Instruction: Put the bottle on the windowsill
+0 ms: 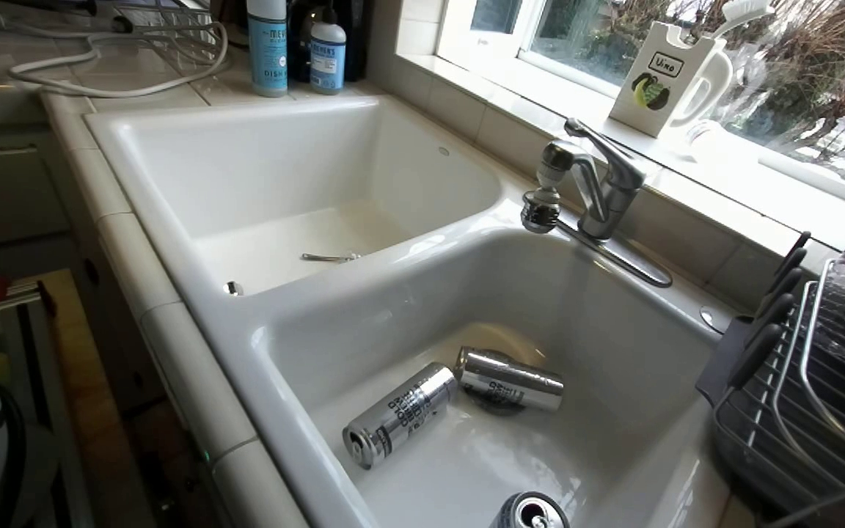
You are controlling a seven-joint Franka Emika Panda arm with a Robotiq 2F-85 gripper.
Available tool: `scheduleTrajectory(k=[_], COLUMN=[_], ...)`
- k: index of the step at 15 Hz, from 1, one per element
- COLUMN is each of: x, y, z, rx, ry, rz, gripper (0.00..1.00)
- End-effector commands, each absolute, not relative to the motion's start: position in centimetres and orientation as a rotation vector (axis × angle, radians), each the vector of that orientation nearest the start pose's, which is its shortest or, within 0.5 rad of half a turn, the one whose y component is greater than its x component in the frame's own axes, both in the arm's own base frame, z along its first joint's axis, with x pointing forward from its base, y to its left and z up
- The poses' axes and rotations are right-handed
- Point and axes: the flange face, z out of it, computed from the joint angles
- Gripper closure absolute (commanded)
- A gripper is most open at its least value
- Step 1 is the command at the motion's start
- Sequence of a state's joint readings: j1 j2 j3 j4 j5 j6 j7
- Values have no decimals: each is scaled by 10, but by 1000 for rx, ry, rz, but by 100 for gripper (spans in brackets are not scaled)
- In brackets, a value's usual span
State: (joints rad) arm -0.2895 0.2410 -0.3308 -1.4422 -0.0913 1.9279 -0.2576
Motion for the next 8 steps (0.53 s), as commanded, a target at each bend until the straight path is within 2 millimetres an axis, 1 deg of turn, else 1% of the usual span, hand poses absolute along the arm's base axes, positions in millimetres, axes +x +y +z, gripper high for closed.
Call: scheduleTrajectory(k=[1,3,5,6,7,8], x=[551,560,568,570,561,563], y=[-375,-390,-401,-402,-394,-398], z=[579,571,561,559,563,557], rx=[-3317,-3336,-3296,-3262,-3308,-3291], ry=[397,205,42,4,105,63], rz=[-383,-439,-497,-520,-459,-473], gripper=[0,0,0,0,0,0])
